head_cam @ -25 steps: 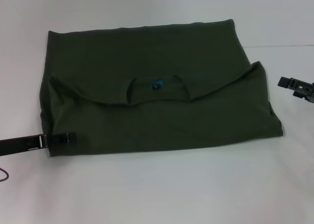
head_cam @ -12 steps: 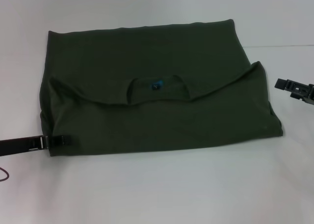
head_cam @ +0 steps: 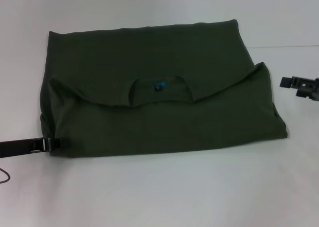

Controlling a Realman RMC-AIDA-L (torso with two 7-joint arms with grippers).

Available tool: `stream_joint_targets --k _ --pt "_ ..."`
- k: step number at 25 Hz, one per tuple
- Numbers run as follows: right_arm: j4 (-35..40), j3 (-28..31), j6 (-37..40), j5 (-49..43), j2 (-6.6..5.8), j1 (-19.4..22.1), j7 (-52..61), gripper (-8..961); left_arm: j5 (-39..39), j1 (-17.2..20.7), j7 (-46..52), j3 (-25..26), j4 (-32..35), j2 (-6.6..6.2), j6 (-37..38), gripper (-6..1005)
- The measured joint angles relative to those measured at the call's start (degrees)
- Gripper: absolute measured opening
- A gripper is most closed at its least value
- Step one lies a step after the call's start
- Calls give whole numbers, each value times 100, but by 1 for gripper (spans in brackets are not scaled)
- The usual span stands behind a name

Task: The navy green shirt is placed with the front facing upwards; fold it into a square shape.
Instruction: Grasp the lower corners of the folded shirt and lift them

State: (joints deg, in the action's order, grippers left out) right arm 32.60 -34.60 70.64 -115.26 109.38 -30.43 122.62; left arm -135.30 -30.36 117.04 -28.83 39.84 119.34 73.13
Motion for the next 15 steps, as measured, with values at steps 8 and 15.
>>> stream_joint_targets --k 8,15 --pt "691 -626 610 -1960 -584 -730 2341 899 -55 -25 26 0 16 -18 33 51" --pt "492 -649 739 -3180 -485 -1242 2748 899 -58 -40 40 11 28 -17 138 51"
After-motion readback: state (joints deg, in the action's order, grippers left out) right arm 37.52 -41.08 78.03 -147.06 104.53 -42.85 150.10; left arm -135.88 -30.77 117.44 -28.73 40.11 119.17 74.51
